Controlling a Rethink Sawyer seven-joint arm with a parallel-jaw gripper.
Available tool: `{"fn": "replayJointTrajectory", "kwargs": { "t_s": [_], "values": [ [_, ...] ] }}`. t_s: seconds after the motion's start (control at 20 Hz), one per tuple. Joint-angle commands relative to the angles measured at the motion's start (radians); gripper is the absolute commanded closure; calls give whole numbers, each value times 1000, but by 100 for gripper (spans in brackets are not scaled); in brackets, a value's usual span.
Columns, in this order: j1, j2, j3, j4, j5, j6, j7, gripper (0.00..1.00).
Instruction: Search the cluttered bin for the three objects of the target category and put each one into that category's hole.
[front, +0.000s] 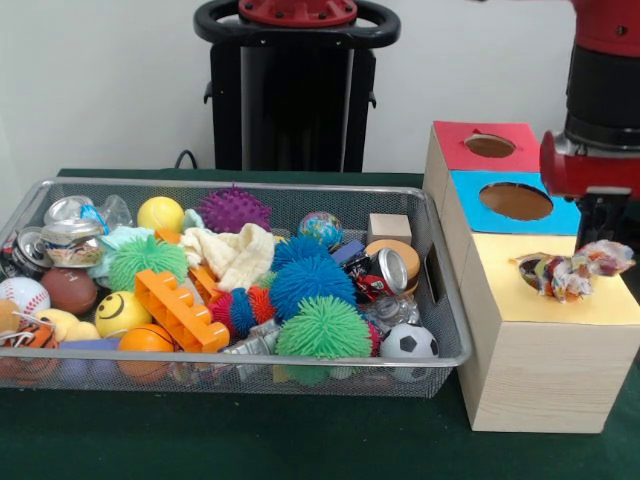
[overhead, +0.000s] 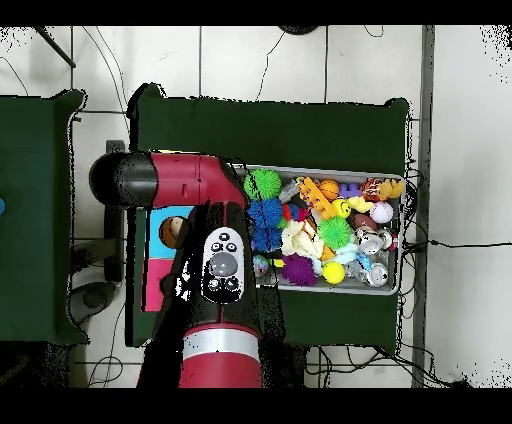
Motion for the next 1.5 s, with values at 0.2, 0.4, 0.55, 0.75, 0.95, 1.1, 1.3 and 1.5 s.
{"fn": "replayJointTrajectory", "kwargs": {
  "t_s": [0.2, 0.4, 0.55, 0.75, 0.95, 1.1, 1.3, 1.5],
  "values": [
    [8, 138, 11, 2, -30, -100, 161, 100],
    [51, 155, -36, 4, -11, -124, 241, 100],
    [77, 168, -63, 1, 6, -131, 279, 100],
    [81, 201, -69, -28, 32, -114, 279, 100],
    [118, 187, -146, -58, 23, 26, 285, 100],
    [129, 140, -191, -52, 16, 135, 270, 100],
    [127, 55, -225, -32, 5, 213, 217, 100],
    [122, 29, -237, -44, 3, 246, 195, 100]
  ]
}}
